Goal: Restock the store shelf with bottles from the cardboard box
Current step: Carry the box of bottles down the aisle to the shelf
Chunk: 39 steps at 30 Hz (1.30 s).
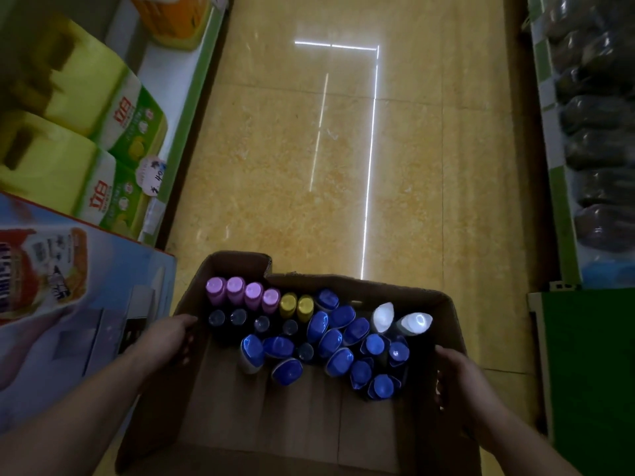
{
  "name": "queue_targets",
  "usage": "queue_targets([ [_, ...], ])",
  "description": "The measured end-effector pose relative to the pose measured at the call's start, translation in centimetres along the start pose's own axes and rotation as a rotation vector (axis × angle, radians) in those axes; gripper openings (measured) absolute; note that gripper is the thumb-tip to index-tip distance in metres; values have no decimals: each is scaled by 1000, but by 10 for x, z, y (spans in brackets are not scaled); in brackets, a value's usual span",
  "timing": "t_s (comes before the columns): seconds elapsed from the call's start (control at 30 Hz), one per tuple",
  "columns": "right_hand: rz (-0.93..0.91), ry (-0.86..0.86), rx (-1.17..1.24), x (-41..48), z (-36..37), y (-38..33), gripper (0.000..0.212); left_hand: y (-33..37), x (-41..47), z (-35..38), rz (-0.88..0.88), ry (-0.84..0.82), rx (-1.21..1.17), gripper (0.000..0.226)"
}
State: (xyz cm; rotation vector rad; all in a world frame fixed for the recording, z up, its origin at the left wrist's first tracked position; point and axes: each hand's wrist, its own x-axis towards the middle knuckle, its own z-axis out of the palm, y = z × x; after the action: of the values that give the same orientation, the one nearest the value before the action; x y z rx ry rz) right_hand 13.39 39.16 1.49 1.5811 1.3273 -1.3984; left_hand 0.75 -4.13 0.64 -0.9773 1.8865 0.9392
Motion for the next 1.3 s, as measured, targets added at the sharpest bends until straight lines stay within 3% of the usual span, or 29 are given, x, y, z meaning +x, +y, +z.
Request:
queue_targets([
  [0.27, -12, -111, 27, -165, -34, -46, 22, 23, -144, -72, -17, 69, 56, 32],
  [0.33, -35, -160, 25, -222, -53, -67, 28, 41, -197, -92, 1, 99, 62, 35],
  [0.43, -90, -161, -91, -296, -80, -103, 54, 80, -278, -118, 48, 117, 83, 32],
  [0.6, -235, -156, -163, -397, -125, -176, 32, 164, -380, -162, 135, 137, 178, 54],
  [0.73, -306, -179, -235, -448, -152, -241, 43, 240, -437, -184, 198, 81, 142, 62],
  [0.8, -345, -188, -266, -459, -164, -276, 44, 281, -461, -189, 222, 36, 72, 53],
  [0.9, -363, -169, -249, -466, -173, -331, 48, 333, -470, -195, 236, 97, -24, 39],
  [1.17, -300, -98, -231, -462, -174, -508, 51, 499, -421, -212, 206, 23, -63, 44],
  [1.3, -269, -82, -244, -460, -172, -608, 55, 600, -401, -226, 219, 17, -66, 31],
])
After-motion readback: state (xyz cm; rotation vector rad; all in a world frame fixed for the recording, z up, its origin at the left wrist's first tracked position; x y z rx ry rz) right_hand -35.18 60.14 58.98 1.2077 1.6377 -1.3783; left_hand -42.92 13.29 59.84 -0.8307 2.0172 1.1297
